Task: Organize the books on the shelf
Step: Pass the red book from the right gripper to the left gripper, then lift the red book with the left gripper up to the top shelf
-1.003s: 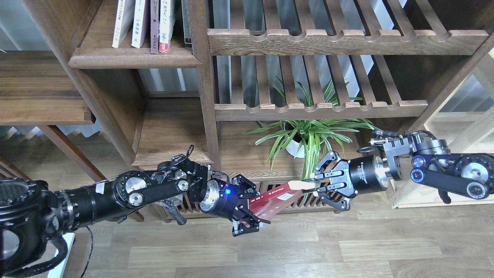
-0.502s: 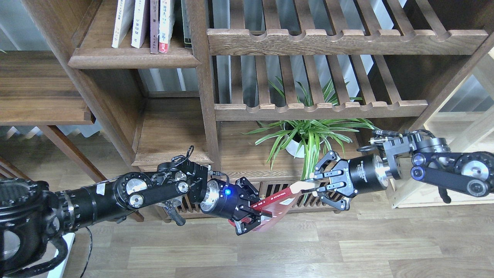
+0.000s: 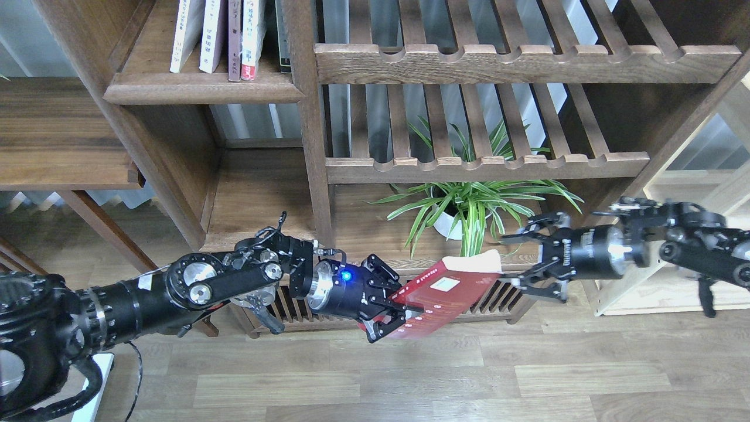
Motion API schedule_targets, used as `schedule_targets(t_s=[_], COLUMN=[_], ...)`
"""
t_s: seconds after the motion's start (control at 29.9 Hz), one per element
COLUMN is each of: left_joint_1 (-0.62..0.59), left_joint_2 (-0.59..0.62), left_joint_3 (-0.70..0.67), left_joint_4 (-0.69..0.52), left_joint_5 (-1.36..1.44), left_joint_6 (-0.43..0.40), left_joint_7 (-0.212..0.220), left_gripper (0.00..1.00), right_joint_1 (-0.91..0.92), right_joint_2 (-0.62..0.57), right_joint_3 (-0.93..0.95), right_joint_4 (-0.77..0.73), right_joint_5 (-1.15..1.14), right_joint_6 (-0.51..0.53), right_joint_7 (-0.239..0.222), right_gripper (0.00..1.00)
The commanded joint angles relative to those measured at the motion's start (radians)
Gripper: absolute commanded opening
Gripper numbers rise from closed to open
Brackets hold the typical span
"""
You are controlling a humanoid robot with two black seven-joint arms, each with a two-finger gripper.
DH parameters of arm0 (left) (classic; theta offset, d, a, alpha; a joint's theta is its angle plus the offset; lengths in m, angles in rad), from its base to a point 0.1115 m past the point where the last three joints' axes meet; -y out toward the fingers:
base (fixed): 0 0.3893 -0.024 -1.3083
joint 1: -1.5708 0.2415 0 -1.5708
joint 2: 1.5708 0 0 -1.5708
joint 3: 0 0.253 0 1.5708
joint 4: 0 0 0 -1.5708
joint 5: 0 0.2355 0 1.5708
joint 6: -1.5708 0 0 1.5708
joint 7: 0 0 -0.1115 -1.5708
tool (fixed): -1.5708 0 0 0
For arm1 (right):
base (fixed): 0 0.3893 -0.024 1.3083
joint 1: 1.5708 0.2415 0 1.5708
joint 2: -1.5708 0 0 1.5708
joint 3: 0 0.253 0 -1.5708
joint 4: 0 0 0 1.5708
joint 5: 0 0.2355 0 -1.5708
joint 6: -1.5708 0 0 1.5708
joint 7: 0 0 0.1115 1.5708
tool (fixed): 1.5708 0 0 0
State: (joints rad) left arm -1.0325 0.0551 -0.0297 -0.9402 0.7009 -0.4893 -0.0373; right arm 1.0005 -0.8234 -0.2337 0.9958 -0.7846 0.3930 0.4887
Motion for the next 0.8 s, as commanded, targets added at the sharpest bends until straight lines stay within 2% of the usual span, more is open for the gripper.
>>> schedule_targets(t_s=[0.0,0.37,0.64,0.77], left_joint_1=[0.000,-0.008,-0.011,-0.011], left_joint_2=[0.031,0.164,0.298,0.391], left_joint_3=[-0.045,-0.168,-0.305,-0.352], left_joint_4=[-0.018,-0.170,-0.267,-0.363], left_joint_5=[-0.001,-0.001,-0.001,-0.004], left_joint_6=[0.001,0.001,0.001,0.001], left_joint_7=[-0.003,0.013,0.020,0.027], left_gripper=[0.00,0.00,0.00,0.00], right_joint_1=[-0.028,-0.186,-0.356,-0.399], right_joint_2=[-0.020,-0.071,-0.056,-0.020], right_joint_3=[0.002,0.031,0.054,0.054], right_joint_4=[-0.104,-0.287,-0.381,-0.396], right_joint_5=[0.047,0.165,0.168,0.168], right_joint_6=[0.007,-0.013,-0.105,-0.143], right_joint_7=[0.000,0.000,0.000,0.000], right_gripper=[1.00,1.00,1.00,1.00])
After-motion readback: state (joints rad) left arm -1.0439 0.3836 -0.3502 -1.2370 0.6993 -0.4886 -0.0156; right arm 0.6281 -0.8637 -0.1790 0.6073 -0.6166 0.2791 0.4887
